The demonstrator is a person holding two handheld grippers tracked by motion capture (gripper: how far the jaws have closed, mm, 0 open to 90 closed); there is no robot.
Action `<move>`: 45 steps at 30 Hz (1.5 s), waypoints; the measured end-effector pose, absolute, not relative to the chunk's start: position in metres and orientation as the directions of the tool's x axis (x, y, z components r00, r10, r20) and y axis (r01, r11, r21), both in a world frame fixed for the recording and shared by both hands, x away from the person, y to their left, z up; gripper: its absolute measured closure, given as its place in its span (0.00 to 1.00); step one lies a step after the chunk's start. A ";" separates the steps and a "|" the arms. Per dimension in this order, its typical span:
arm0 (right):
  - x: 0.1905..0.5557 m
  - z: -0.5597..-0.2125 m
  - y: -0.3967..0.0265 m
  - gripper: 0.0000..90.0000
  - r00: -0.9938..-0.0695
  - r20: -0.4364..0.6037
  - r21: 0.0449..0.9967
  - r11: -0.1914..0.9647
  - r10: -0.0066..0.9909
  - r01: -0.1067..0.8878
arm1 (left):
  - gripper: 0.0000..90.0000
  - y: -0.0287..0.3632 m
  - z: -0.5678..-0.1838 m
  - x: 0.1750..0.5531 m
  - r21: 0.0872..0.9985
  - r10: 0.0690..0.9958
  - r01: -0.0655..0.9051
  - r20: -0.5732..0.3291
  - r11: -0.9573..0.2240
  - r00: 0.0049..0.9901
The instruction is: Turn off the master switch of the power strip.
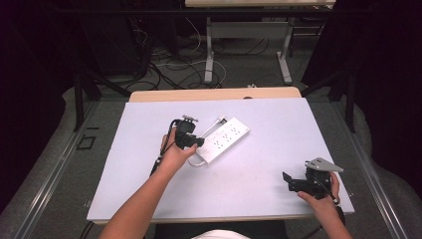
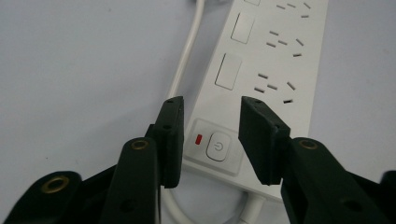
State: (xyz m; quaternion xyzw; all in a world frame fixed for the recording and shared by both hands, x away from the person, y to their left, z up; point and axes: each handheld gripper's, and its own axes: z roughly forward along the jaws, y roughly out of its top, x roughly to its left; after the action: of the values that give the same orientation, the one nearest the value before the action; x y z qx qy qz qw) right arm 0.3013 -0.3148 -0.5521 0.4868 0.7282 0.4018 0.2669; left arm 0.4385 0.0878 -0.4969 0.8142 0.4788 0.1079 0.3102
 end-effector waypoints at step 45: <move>0.301 -0.552 -0.315 0.04 -0.371 -0.001 0.847 0.198 0.929 0.494 | 0.16 0.099 -0.488 0.430 0.720 0.795 0.575 -0.053 -0.390 0.605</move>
State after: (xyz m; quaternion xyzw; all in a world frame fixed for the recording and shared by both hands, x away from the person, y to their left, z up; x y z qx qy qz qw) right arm 0.3009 -0.3146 -0.5520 0.4907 0.7246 0.4004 0.2717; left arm 0.4296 0.0988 -0.4877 0.8196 0.4176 0.1521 0.3615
